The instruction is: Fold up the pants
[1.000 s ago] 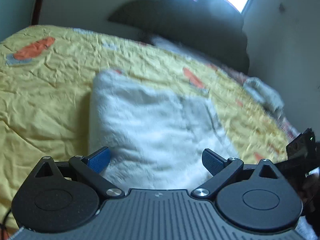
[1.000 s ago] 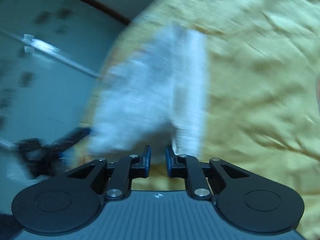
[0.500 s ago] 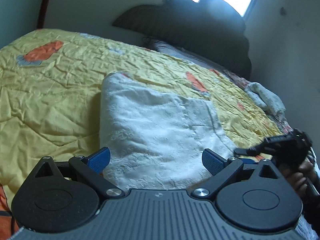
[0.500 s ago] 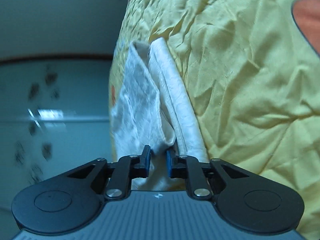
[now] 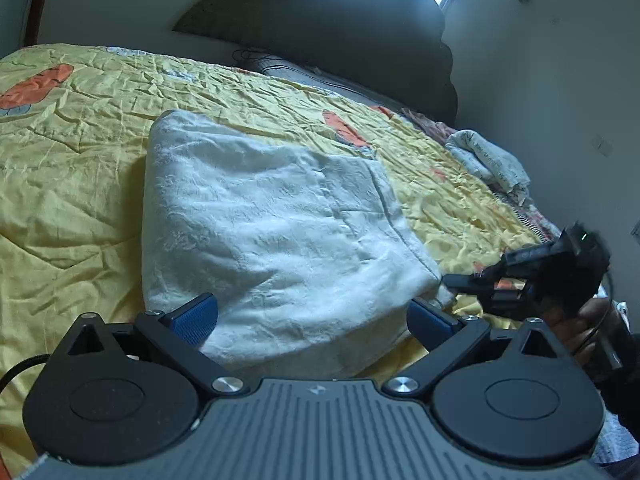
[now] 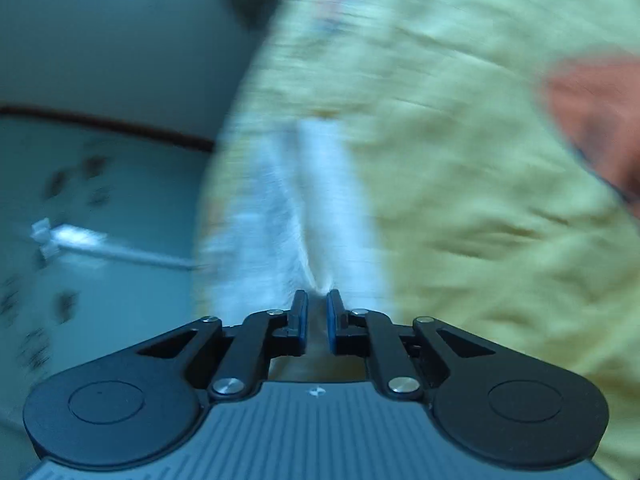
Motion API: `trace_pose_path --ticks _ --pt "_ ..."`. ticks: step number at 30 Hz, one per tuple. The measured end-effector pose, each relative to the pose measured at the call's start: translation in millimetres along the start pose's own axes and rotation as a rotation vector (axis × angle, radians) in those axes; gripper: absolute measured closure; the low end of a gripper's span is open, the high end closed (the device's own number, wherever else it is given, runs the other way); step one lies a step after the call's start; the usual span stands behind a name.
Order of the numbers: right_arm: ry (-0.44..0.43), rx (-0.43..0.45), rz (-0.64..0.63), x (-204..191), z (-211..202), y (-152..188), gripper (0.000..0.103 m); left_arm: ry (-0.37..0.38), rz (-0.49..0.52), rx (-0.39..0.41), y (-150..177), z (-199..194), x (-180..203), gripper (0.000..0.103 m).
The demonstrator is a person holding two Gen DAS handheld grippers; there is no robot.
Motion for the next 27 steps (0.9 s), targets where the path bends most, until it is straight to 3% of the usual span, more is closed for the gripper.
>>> trace_pose_path --ticks 3,5,6,7,8,15,18,22,27 --pt "-0.089 0.042 -0.066 -32 -10 4 0.098 -0.004 0.023 0.009 -5 -8 4 0.002" --pt "-0.097 0.011 -0.09 -48 -8 11 0.088 -0.004 0.024 0.026 -6 -14 4 0.002" --pt "-0.093 -0.017 -0.087 -52 -4 16 0.062 -0.013 0.027 0.027 -6 -15 3 0.002" --pt "-0.091 -0.038 -0.091 -55 0 21 0.026 -0.017 0.029 0.027 -6 -15 2 0.002" --pt "-0.088 -0.054 -0.106 -57 7 25 0.018 -0.018 0.026 0.025 -6 -15 2 0.002" --pt "-0.053 -0.059 -0.066 -50 24 26 0.018 -0.023 0.016 0.012 -1 -16 0 0.002" --pt "-0.089 -0.054 -0.064 -62 31 23 0.036 -0.03 0.005 0.014 -1 -16 -1 0.002" --pt "-0.035 -0.066 -0.023 -48 42 23 0.037 -0.039 0.027 0.048 -6 -21 3 0.001" --pt "-0.058 -0.02 0.014 -44 43 20 0.04 -0.272 0.1 0.016 8 -10 -18 0.001"
Point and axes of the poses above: each gripper's, at about its wrist camera, not at the fingertips, and z roughly the way its jaws point, x to its right, y to its underside, the point moved 10 cm from there along z, roughly the way its jaws point, and after that the axes turned 3 degrees about -y, right-handed, at the moved point
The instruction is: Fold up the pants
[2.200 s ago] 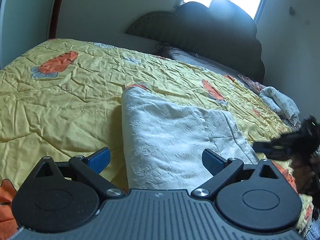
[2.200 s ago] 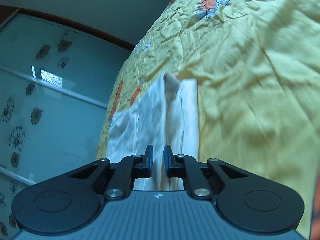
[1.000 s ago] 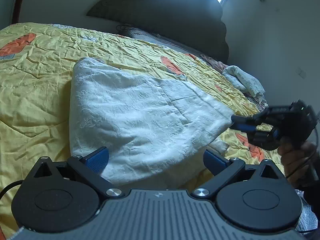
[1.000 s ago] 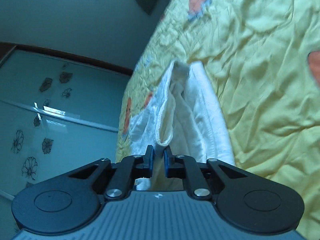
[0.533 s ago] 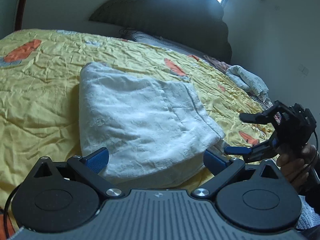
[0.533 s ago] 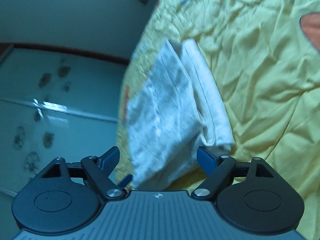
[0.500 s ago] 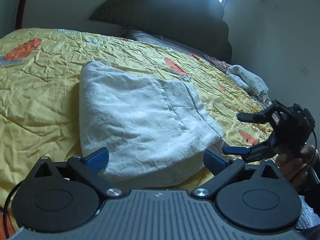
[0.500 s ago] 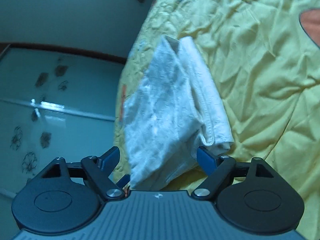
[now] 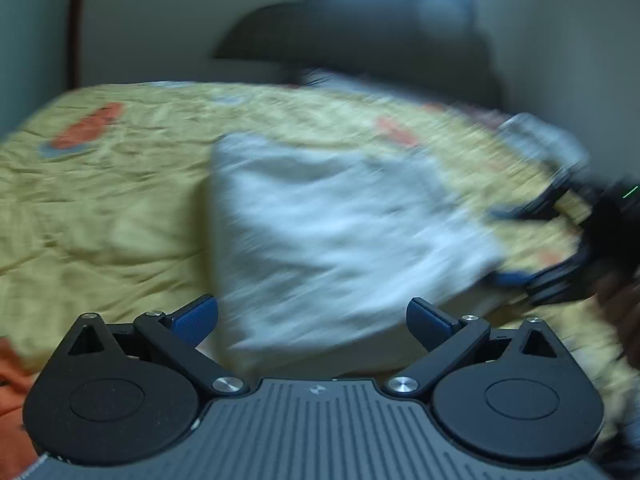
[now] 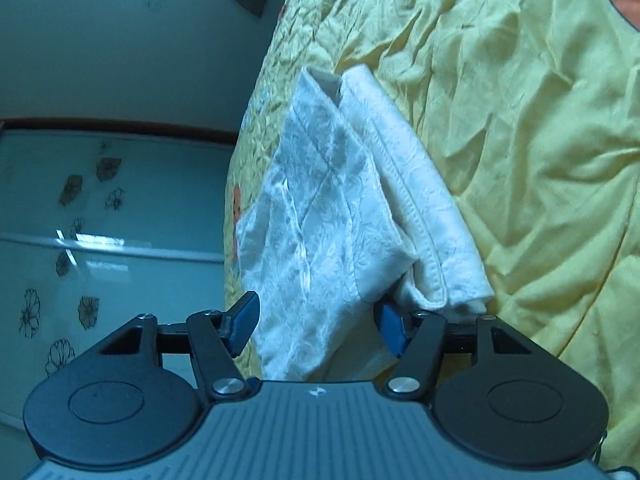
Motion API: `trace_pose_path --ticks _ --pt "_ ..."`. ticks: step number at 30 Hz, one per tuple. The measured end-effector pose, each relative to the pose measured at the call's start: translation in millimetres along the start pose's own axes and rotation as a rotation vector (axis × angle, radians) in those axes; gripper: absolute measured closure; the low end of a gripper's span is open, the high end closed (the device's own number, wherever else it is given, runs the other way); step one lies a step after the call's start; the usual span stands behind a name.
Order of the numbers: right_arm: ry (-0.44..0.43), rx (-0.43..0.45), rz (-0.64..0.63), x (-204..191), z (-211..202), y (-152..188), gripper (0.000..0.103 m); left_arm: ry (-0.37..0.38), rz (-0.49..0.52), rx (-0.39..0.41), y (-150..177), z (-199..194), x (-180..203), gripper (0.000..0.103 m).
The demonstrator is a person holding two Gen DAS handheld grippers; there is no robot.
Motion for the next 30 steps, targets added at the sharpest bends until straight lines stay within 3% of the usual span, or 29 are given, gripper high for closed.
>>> trace_pose_path --ticks 2,3,4,8,9,11,12,14,15,19,21,24,28,30 --pt "0.019 0.026 -0.01 6 0 0 0.053 0.005 -0.023 -0.03 10 3 -2 0.001" --pt "0.045 0.025 -0.03 10 2 1 0.082 -0.006 -0.029 -0.038 13 4 -3 0.001" --pt "0.06 0.026 -0.044 12 4 3 0.095 -0.029 -0.028 -0.039 15 4 -4 0.0" --pt "0.021 0.069 -0.094 -4 -10 5 0.096 -0.033 -0.028 -0.016 12 -1 -4 0.002" --pt "0.004 0.075 -0.106 -11 -15 7 0.096 -0.057 -0.02 0.001 10 -2 -6 0.001" --pt "-0.02 0.079 -0.117 -14 -24 8 0.097 -0.177 -0.02 0.036 8 -1 -19 0.001" --pt "0.003 0.073 -0.103 -3 -23 8 0.097 -0.216 -0.046 0.032 10 3 -25 0.001" --pt "0.057 0.039 -0.034 29 -13 11 0.097 -0.223 -0.094 -0.027 19 20 -27 0.003" --pt "0.035 0.044 0.001 34 -13 12 0.098 -0.231 -0.104 -0.02 19 19 -28 0.002" --pt "0.006 0.037 -0.071 7 -22 15 0.097 -0.247 -0.102 -0.013 19 13 -30 0.005" --pt "0.053 -0.008 -0.035 24 -13 12 0.094 -0.235 -0.141 -0.019 24 13 -35 0.006" --pt "-0.004 -0.039 0.086 37 -18 10 0.095 -0.219 -0.13 -0.031 24 7 -33 0.009" --pt "0.055 0.048 -0.025 25 -60 0 0.092 -0.09 -0.099 -0.048 26 -29 -27 0.013" --pt "0.054 0.128 -0.116 6 -79 -9 0.088 -0.049 -0.096 0.002 19 -49 -23 0.012"
Point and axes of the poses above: each gripper's, at about its wrist camera, not at the fingertips, and z roughly the way its jaws point, x to its right, y to its underside, the point moved 10 cm from there along z, roughly the way its jaws point, and after that the axes turned 3 degrees about -y, right-handed, at the moved point
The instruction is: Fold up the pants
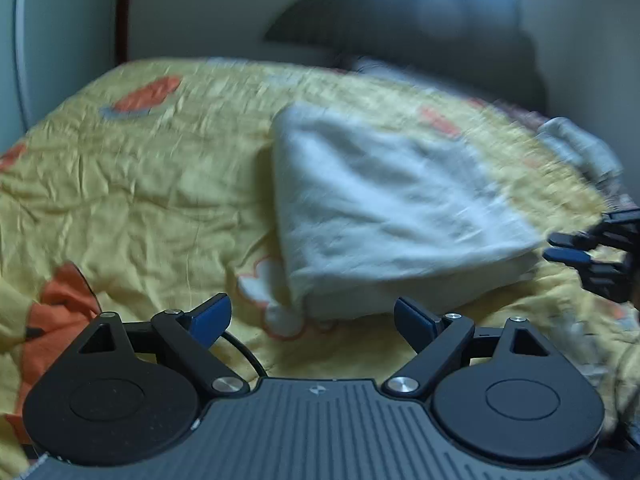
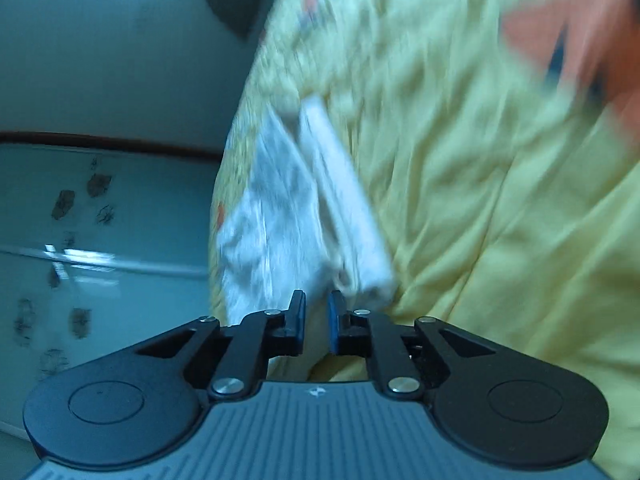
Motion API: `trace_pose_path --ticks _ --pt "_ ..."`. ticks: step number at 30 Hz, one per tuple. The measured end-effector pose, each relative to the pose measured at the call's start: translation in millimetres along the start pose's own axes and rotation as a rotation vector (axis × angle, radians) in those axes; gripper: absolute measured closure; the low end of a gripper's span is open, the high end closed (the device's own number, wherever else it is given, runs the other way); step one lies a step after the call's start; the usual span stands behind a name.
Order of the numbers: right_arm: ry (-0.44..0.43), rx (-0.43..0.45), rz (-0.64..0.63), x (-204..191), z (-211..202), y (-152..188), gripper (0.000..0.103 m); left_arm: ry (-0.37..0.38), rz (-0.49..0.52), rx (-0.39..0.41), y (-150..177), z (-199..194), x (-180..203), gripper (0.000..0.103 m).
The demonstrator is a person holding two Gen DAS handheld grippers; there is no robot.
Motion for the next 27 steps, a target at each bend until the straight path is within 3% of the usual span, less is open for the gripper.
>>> trace_pose_path --ticks 2,4,6,9,12,14,15,16,18,20,22,24,27 --pt "-0.066 0.038 -0.083 -29 2 -10 0.088 0.03 -0.015 0.083 -22 -8 12 0.012" --pt "-0.128 0.006 -0.115 -52 25 -15 0.085 0.062 -0.012 0.186 -51 -2 30 0.009" --pt "-0.159 -0.036 -0.088 -61 53 -15 0.08 0.042 0.012 0.248 -73 18 49 0.005" --pt "-0.095 -0.117 -0.07 -52 87 0 0.079 0.015 0.056 0.122 -63 60 71 0.012" --pt "0.027 -0.103 -0.119 -14 89 13 0.079 0.036 0.14 0.04 -24 79 81 0.009" --pt "-0.058 -0.052 -0.094 7 83 12 0.092 0.017 0.266 0.104 -7 82 85 0.006" --pt "-0.072 -0.039 -0.054 19 81 13 0.103 0.028 0.246 0.093 -8 83 84 0.005" --pt "-0.108 -0.029 -0.026 23 79 15 0.103 0.038 0.22 0.077 -11 86 82 0.001" --pt "-0.058 -0.06 -0.037 19 79 13 0.103 0.03 0.229 0.055 -14 89 83 0.0" --pt "-0.019 -0.091 -0.062 2 77 6 0.1 0.034 0.221 0.024 -21 85 85 0.006" --pt "-0.067 -0.069 -0.129 -25 74 -9 0.099 0.1 0.186 0.051 -38 73 87 0.005" --pt "-0.092 -0.047 -0.181 -47 78 -29 0.098 0.129 0.189 0.137 -63 58 89 0.002" --pt "0.009 -0.036 -0.272 -57 100 -61 0.097 0.071 0.245 0.223 -107 71 89 0.0"
Point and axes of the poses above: each gripper's, at about its wrist camera, not at the fingertips, and z roughly the way its jaws point, x to its right, y to its underside, the point moved 10 cm from there along z, roughly the way its jaws point, and after that the axes turned 3 degrees about -y, right-handed, at the moved point
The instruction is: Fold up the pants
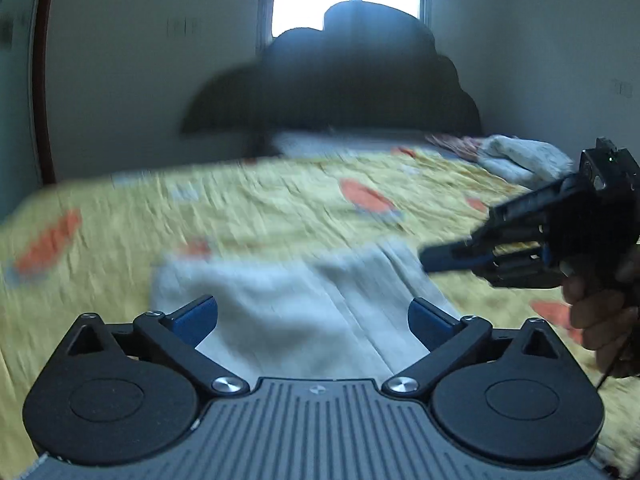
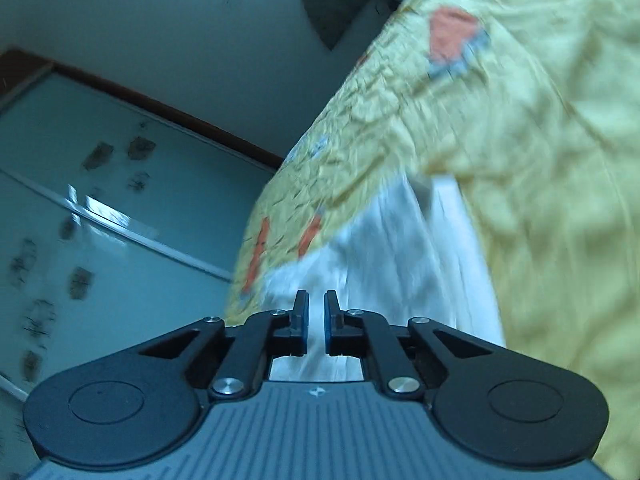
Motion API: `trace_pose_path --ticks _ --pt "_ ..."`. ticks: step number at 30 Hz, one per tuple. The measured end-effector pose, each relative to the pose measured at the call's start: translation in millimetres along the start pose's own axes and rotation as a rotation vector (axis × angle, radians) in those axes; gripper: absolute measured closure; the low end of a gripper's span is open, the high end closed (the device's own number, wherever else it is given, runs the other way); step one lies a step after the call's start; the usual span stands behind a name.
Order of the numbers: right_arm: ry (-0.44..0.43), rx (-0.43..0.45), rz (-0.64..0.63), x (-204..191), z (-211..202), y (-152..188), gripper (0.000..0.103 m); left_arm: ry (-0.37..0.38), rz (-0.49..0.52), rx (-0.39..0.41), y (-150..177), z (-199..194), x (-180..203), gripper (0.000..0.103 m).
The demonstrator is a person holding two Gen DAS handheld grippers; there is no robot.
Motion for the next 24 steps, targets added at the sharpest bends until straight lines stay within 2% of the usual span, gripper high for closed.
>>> trace_pose_path --ticks 2,4,6,8,9,12,14,18,21,22,23,24 --pt "0.083 -0.007 -0.072 7 13 -17 0.097 -0.05 -0.035 -0.033 -10 26 -23 0.0" --pt "0.154 -0.016 -0.094 24 16 -27 0.097 -0.061 -0.164 -0.091 -10 51 -57 0.0" --pt "0.166 -0.037 -0.088 41 19 -32 0.097 -0.052 -0.351 -0.168 -1 76 -97 0.002" --pt "0.125 -0.056 -0.062 46 24 -34 0.097 -0.02 -0.5 -0.237 8 94 -124 0.008" --pt "0.079 -0.063 -0.043 43 20 -33 0.097 0.021 -0.553 -0.243 10 99 -130 0.009" --pt "-0.079 -0.07 0.07 45 22 -39 0.096 0.249 -0.705 -0.267 12 112 -132 0.003" --pt "-0.055 -0.06 0.069 51 22 -44 0.091 0.283 -0.747 -0.291 19 121 -136 0.002" --pt "-0.058 -0.05 0.04 54 15 -51 0.091 0.316 -0.87 -0.374 40 139 -148 0.007" --pt "-0.046 -0.072 0.024 56 20 -50 0.09 0.29 -0.799 -0.353 38 141 -142 0.012" --pt "-0.044 -0.073 0.022 57 20 -51 0.09 0.256 -0.765 -0.353 38 142 -140 0.031" --pt "-0.043 -0.066 0.021 57 21 -52 0.09 0.212 -0.729 -0.363 39 145 -140 0.057" --pt "-0.042 -0.042 0.02 56 18 -55 0.09 0.185 -0.697 -0.378 41 149 -140 0.06"
Point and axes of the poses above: each gripper's, at about its wrist camera, not at the fingertips, and z roughly the way its jaws point, x to its right, y to its underside, the point moved 10 cm from there along z, roughly the way its jaws point, and after that the axes turned 3 degrees about -y, right-handed, at the moved point
